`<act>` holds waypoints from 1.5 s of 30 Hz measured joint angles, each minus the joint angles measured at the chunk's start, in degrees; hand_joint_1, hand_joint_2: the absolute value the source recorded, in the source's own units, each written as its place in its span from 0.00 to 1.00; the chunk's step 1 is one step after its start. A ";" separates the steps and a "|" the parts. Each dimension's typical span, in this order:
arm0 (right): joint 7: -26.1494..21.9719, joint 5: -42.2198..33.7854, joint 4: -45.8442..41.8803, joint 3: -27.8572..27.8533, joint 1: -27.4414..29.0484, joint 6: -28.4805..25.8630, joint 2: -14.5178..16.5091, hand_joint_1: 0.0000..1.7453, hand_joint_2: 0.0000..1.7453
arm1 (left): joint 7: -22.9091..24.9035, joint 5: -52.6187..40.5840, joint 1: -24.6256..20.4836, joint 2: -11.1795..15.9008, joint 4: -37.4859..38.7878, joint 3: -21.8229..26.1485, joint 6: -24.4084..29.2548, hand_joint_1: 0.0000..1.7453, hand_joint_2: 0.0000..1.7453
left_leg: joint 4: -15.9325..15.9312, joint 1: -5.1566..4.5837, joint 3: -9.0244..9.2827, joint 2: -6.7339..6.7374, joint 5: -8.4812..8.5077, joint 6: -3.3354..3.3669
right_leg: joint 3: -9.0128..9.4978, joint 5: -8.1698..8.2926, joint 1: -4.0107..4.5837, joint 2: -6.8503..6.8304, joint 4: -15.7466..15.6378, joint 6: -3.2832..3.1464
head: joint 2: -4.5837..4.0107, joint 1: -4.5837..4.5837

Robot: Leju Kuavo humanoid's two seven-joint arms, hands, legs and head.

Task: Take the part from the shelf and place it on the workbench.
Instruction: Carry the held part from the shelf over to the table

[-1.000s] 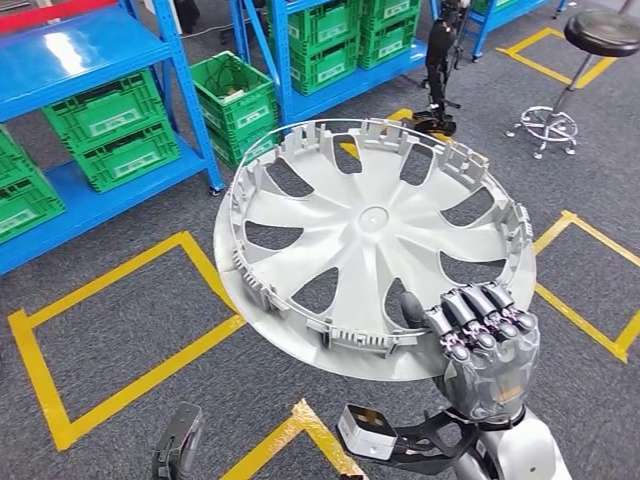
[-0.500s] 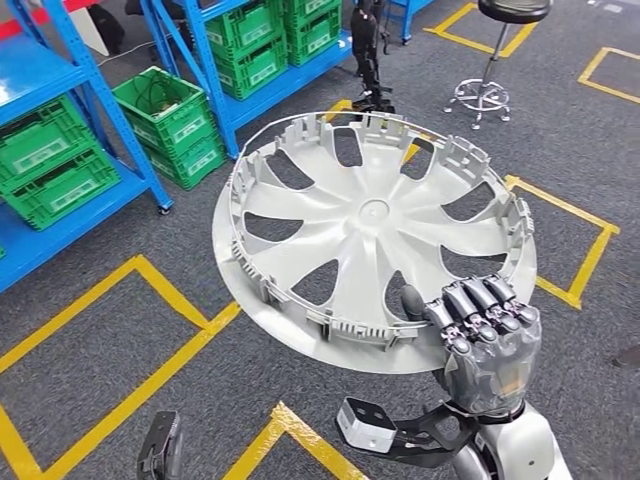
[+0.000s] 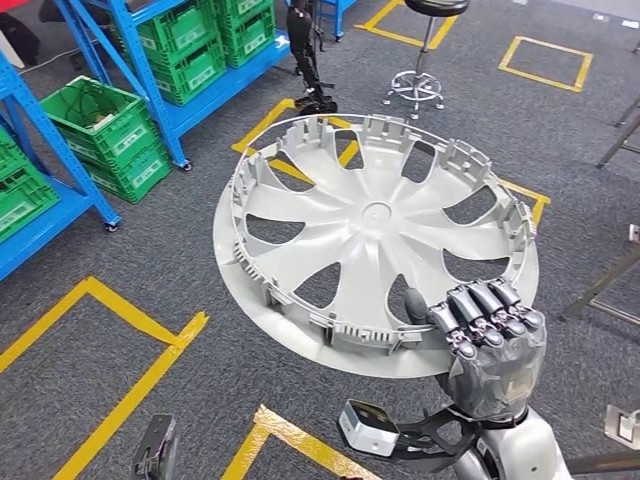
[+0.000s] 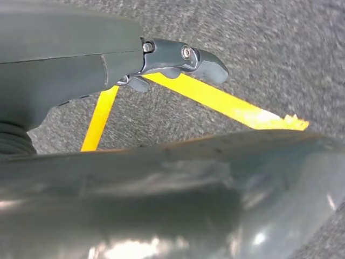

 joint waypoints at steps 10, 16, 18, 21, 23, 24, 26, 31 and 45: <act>0.02 -0.01 -0.01 -0.06 0.31 0.00 0.05 1.00 1.00 | 0.05 0.03 -0.27 -0.03 -0.14 0.00 -0.19 0.00 0.00 | 0.85 -0.48 0.42 4.11 -1.35 -1.97 | 9.19 6.05 0.57 -2.34 -15.70 -2.34 | 0.00 0.00; 0.00 0.02 -0.01 -0.08 0.32 0.00 0.20 1.00 1.00 | 0.25 -0.20 0.34 0.00 -0.21 -0.02 -0.35 0.00 0.00 | 17.24 -0.28 -6.96 -0.96 -8.32 -2.39 | 9.25 6.40 0.49 1.68 -15.83 -3.38 | 0.00 -0.45; 0.00 0.02 -0.01 -0.08 0.33 0.00 0.21 1.00 1.00 | 0.45 -0.55 0.45 0.04 -0.29 -0.02 -0.37 0.00 0.00 | 12.51 -0.29 -5.23 -1.51 -4.44 -2.00 | 9.36 6.40 0.55 3.29 -15.72 -3.37 | 0.00 -0.45; 0.01 0.02 -0.01 -0.08 0.17 0.00 0.37 1.00 1.00 | 0.69 -1.05 0.58 0.19 -0.47 -0.05 -0.34 0.00 0.00 | 2.57 -0.16 -1.17 -4.78 -0.17 -1.28 | 9.04 6.50 0.44 5.33 -15.42 -2.91 | 0.00 -0.44; 0.05 0.02 -0.01 -0.07 0.02 -0.01 0.49 1.00 1.00 | 0.83 -1.25 0.71 0.26 -0.63 -0.07 -0.26 0.00 0.00 | 1.04 -0.28 -0.71 -5.31 -0.23 -1.09 | 8.36 6.82 0.18 6.54 -15.38 -2.11 | 0.00 -0.52; 0.08 0.02 -0.01 -0.06 0.00 -0.01 0.52 1.00 1.00 | 0.87 -1.31 0.74 0.24 -0.79 -0.07 -0.22 0.00 0.00 | 0.79 -0.31 -0.67 -4.78 -0.18 -0.94 | 8.09 7.01 0.06 7.04 -15.52 -1.71 | 0.00 -0.56; 0.15 0.02 -0.01 -0.01 -0.05 -0.01 0.55 1.00 1.00 | 0.91 -1.51 0.73 0.27 -1.16 -0.09 -0.21 0.00 0.00 | 0.10 -0.11 -0.47 -3.53 0.28 -0.37 | 7.12 6.24 0.17 5.33 -14.43 -1.14 | 0.00 -0.33; 0.69 0.02 0.09 0.42 -0.58 -0.02 0.55 1.00 1.00 | 1.06 -1.83 1.25 0.51 -1.49 -0.11 -0.31 0.00 0.00 | -0.33 -0.15 -0.35 0.31 0.45 0.17 | 0.19 -0.12 -0.05 -0.10 -0.01 -0.14 | 0.00 0.27; 1.38 0.03 0.20 0.64 -1.08 0.00 0.55 1.00 1.00 | 1.39 -2.38 1.40 0.73 -2.45 -0.33 -0.43 0.00 0.00 | 13.47 -0.26 -5.36 -0.51 -7.74 -2.55 | 9.47 6.26 0.50 0.17 -16.19 -3.39 | 0.00 -0.44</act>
